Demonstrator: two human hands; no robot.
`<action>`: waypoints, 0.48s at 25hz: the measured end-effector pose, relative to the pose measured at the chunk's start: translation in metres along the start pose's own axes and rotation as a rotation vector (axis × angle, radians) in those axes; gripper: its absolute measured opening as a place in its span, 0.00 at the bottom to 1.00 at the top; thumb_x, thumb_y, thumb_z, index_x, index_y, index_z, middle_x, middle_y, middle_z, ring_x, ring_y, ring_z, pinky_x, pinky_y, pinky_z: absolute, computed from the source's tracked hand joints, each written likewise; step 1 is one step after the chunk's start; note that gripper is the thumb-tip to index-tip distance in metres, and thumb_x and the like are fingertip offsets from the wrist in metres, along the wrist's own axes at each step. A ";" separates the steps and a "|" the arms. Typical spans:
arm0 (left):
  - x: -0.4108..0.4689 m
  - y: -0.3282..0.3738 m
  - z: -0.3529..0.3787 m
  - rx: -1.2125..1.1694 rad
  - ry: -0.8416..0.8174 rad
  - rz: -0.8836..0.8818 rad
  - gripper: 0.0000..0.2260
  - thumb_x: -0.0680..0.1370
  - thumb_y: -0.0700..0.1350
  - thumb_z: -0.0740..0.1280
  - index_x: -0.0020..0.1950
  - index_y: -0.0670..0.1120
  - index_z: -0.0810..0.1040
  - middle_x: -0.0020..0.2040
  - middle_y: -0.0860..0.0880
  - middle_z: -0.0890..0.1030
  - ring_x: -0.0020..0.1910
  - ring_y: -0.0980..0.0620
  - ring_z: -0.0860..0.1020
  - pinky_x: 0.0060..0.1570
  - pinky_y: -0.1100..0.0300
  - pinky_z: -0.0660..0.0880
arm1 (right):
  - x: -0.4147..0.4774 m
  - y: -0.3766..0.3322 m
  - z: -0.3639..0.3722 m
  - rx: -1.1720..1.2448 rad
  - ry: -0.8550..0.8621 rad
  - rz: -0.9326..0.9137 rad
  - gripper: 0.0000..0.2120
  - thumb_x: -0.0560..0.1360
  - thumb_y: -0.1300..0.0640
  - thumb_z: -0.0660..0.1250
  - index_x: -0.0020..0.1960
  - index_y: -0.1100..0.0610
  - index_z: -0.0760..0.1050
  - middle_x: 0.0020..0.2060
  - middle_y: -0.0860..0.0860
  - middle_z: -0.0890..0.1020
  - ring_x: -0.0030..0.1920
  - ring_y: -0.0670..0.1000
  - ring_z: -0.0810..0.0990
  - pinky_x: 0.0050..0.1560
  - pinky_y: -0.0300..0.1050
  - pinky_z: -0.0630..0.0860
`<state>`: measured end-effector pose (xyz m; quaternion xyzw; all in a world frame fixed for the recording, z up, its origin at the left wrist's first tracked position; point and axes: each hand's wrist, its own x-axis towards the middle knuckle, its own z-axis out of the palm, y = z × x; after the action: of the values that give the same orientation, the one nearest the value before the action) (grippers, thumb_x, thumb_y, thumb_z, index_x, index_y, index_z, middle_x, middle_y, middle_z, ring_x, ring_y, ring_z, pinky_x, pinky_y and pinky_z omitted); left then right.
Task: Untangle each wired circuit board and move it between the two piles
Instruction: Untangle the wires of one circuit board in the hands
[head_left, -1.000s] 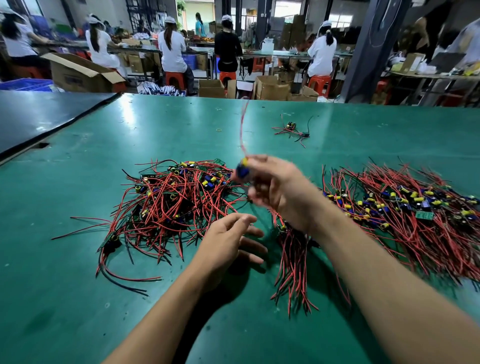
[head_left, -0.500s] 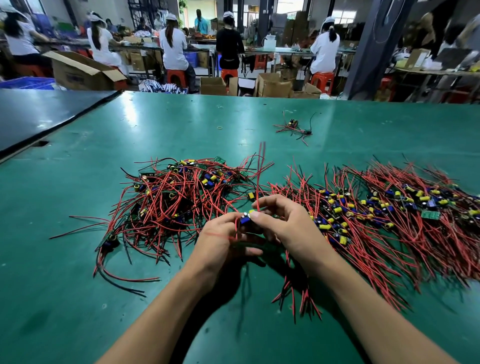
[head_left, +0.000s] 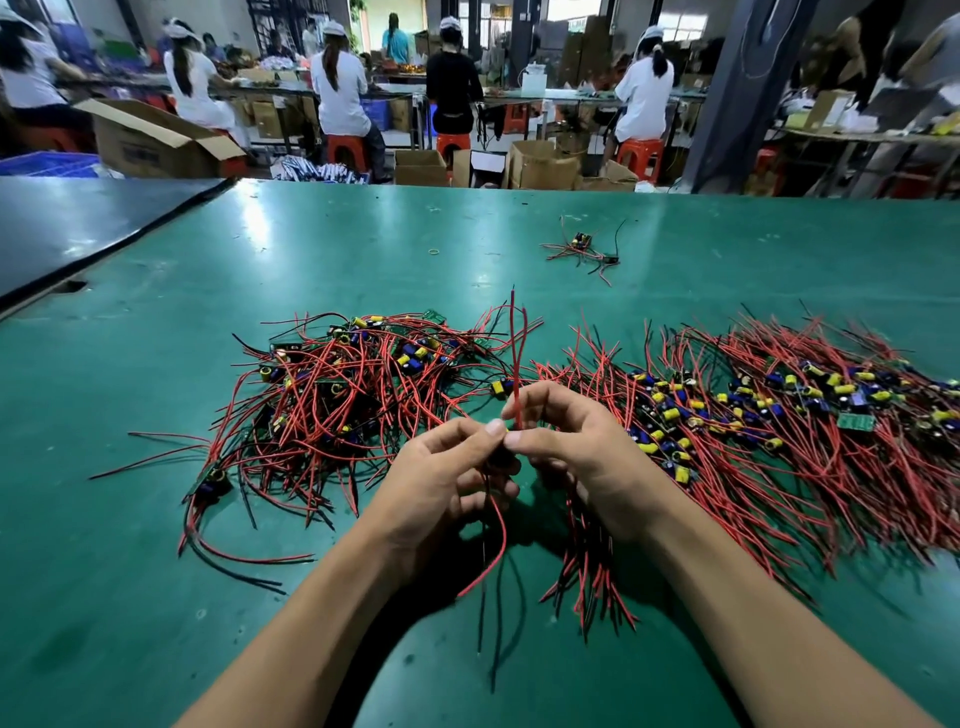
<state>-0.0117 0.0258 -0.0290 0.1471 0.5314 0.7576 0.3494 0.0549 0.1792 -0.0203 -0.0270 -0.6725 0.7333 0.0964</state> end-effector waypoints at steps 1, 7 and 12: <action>0.000 0.000 0.000 -0.010 -0.001 -0.005 0.07 0.70 0.48 0.72 0.41 0.45 0.79 0.37 0.43 0.81 0.31 0.48 0.80 0.33 0.61 0.78 | 0.001 0.001 0.000 0.039 0.011 0.009 0.08 0.67 0.60 0.75 0.43 0.48 0.81 0.37 0.46 0.78 0.32 0.45 0.72 0.31 0.34 0.67; -0.005 0.000 0.005 0.036 -0.026 -0.004 0.06 0.67 0.48 0.74 0.40 0.47 0.84 0.40 0.43 0.83 0.30 0.53 0.75 0.31 0.64 0.71 | 0.003 -0.005 -0.006 0.189 0.181 0.029 0.10 0.63 0.54 0.79 0.39 0.52 0.79 0.30 0.48 0.76 0.25 0.45 0.72 0.25 0.35 0.68; -0.008 0.002 0.005 0.177 -0.049 0.050 0.13 0.72 0.42 0.73 0.55 0.43 0.80 0.41 0.41 0.83 0.33 0.51 0.76 0.30 0.63 0.71 | 0.001 -0.005 -0.004 0.193 0.177 0.063 0.14 0.63 0.55 0.79 0.38 0.57 0.75 0.30 0.51 0.78 0.26 0.46 0.74 0.27 0.35 0.72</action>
<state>-0.0031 0.0235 -0.0243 0.2092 0.5837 0.7124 0.3287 0.0554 0.1835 -0.0154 -0.1034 -0.5865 0.7920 0.1343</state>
